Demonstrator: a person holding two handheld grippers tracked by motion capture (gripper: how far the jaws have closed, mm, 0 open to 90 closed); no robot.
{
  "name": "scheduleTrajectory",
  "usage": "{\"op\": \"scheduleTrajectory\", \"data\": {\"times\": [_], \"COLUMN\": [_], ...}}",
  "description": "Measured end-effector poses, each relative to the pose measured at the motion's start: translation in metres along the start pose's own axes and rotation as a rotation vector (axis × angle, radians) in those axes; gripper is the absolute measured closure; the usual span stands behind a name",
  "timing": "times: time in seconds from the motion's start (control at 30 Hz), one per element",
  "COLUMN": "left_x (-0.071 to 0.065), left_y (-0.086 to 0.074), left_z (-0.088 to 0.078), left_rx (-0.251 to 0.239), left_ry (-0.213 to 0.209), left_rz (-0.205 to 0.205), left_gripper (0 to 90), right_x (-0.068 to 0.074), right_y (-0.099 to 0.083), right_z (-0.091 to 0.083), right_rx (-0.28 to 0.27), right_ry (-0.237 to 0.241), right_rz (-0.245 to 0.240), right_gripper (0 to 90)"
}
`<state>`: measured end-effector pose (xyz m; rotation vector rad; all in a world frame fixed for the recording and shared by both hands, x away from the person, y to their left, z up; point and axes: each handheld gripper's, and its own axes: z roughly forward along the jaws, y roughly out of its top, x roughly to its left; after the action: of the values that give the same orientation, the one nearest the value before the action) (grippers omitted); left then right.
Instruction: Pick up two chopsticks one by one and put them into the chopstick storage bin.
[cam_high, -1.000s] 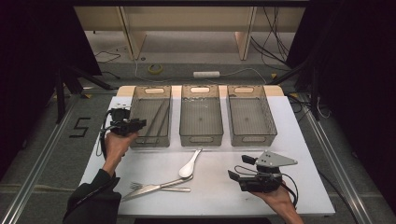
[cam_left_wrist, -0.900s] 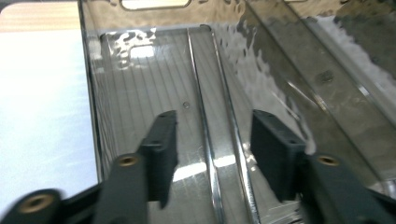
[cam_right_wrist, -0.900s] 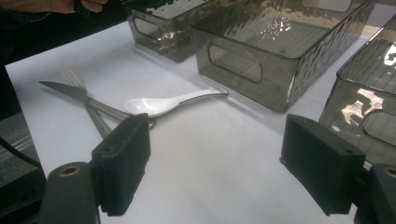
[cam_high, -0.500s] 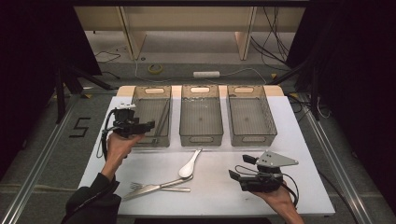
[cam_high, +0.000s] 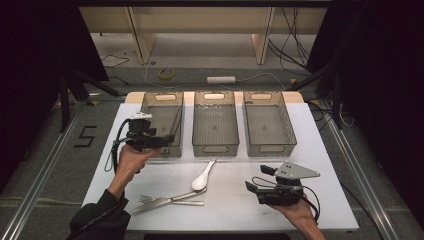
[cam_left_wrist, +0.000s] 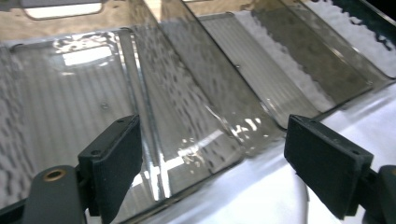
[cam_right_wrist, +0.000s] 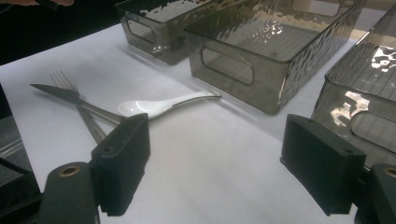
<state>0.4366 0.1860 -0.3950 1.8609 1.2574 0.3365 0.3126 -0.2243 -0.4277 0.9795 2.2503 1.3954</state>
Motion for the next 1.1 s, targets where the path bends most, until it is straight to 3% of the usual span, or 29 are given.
{"op": "scheduleTrajectory", "data": {"times": [0.53,0.97,1.1], "left_x": [-0.035,-0.061,-0.063], "left_y": [-0.007,-0.017,-0.019], "left_z": [0.008,0.022,0.024], "left_rx": [0.066,0.114,0.117], "left_ry": [-0.056,-0.105,-0.108], "left_rz": [0.079,0.099,0.104], "left_gripper": [18.1,17.7,17.1], "right_x": [-0.002,-0.004,-0.004], "right_y": [-0.001,-0.003,-0.003], "right_z": [0.001,0.001,0.001], "right_rx": [0.001,0.000,-0.002], "right_ry": [-0.003,-0.004,-0.002], "right_rz": [0.003,0.013,0.015], "right_gripper": [24.2,24.2,24.2]}}
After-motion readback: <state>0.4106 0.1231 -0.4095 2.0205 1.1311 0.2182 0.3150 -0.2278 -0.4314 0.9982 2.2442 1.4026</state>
